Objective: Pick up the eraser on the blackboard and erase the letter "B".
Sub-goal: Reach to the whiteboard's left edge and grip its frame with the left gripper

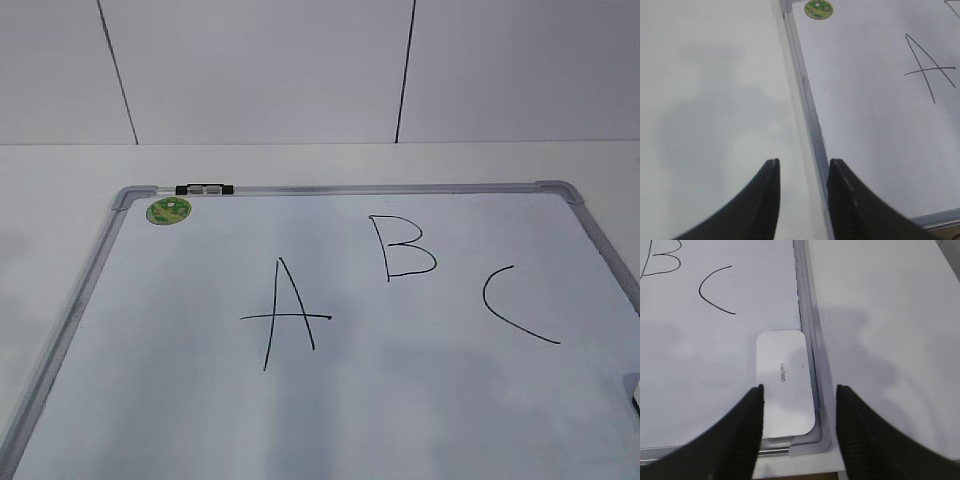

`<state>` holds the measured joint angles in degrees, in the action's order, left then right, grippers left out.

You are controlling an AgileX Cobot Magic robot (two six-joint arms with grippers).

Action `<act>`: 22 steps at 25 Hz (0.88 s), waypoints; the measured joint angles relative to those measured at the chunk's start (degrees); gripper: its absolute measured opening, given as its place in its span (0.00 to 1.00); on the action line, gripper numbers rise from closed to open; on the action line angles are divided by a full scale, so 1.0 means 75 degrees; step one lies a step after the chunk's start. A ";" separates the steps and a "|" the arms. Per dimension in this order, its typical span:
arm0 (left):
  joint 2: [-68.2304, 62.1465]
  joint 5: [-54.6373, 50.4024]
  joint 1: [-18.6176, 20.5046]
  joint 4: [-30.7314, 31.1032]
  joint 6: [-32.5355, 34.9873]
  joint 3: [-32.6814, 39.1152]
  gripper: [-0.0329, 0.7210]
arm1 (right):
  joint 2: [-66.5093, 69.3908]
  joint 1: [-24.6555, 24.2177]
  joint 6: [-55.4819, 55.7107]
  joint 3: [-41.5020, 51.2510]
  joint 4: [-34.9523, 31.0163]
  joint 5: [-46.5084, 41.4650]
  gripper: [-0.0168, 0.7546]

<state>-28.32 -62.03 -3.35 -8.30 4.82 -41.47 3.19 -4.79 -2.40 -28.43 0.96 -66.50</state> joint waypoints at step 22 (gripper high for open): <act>-0.6256 0.0489 0.0000 -0.0240 -0.0023 -0.1860 0.47 | 0.4682 0.0000 0.0536 -0.1495 -0.1226 -0.0644 0.77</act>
<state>-75.24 -58.36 -3.35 -10.10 4.65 -55.42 38.30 -4.79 1.62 -39.64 -8.24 -71.33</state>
